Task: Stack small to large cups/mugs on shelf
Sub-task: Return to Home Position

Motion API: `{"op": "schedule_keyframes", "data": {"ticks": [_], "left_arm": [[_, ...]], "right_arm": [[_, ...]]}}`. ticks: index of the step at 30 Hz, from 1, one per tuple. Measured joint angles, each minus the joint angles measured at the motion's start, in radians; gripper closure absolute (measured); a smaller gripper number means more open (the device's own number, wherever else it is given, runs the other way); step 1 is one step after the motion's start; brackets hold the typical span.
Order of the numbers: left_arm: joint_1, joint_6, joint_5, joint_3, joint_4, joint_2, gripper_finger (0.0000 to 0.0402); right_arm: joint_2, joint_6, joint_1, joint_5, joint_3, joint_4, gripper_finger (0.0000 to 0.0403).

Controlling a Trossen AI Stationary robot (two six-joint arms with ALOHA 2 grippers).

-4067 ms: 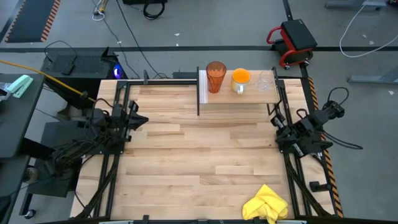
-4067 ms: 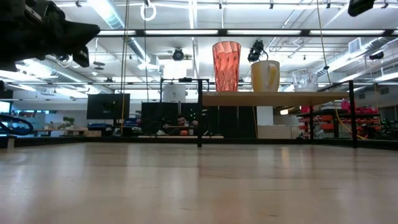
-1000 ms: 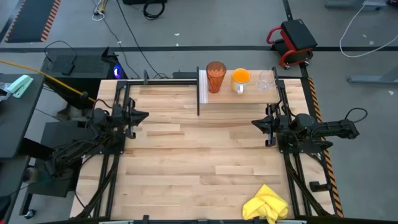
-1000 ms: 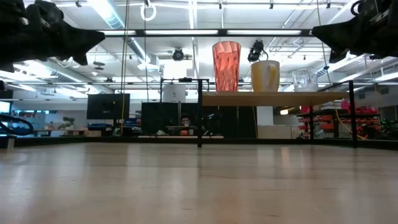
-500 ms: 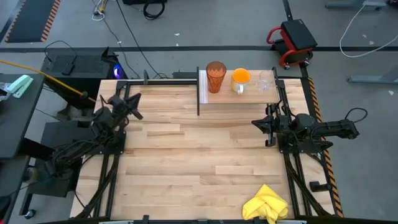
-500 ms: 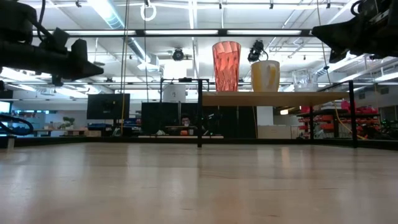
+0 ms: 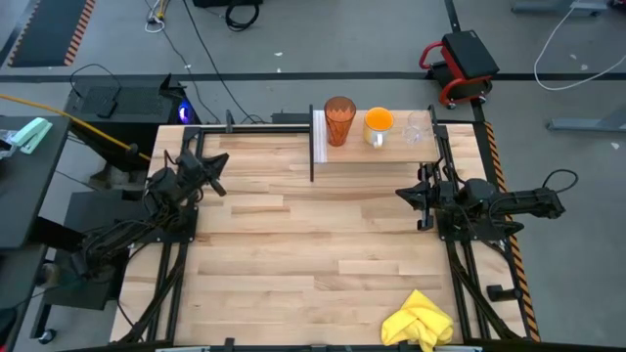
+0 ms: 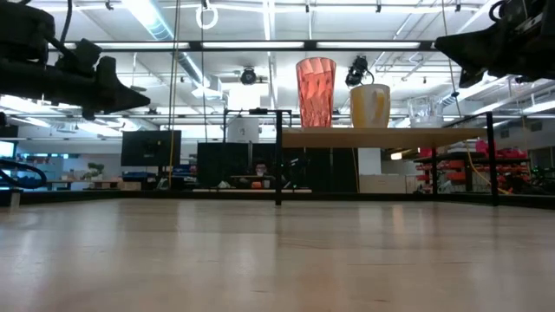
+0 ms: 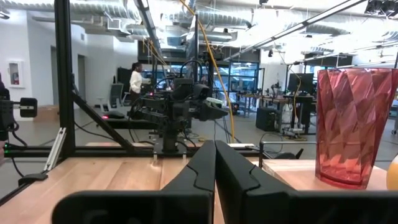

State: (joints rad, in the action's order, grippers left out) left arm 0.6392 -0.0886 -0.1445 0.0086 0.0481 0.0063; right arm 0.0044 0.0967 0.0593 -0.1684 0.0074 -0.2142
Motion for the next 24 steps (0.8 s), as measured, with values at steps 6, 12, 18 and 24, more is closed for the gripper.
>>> {"op": "schedule_keyframes", "data": {"ticks": [6, 12, 18, 24], "left_arm": [[0.0, 0.033, 0.03, 0.0, -0.015, 0.0, 0.0377], [0.0, 0.023, 0.029, -0.001, 0.013, 0.0, 0.0374], [0.0, 0.022, 0.029, 0.0, 0.022, 0.0, 0.0366], [0.0, 0.022, 0.029, 0.0, 0.027, 0.0, 0.0373]], "right_arm": [[0.0, 0.0, 0.0, 0.0, 0.0, 0.0, 0.0389], [0.0, 0.0, 0.0, 0.0, 0.0, 0.0, 0.0389], [0.0, 0.0, 0.0, 0.0, 0.0, 0.0, 0.0389], [0.0, 0.0, 0.0, 0.0, 0.0, 0.0, 0.0389]]}}
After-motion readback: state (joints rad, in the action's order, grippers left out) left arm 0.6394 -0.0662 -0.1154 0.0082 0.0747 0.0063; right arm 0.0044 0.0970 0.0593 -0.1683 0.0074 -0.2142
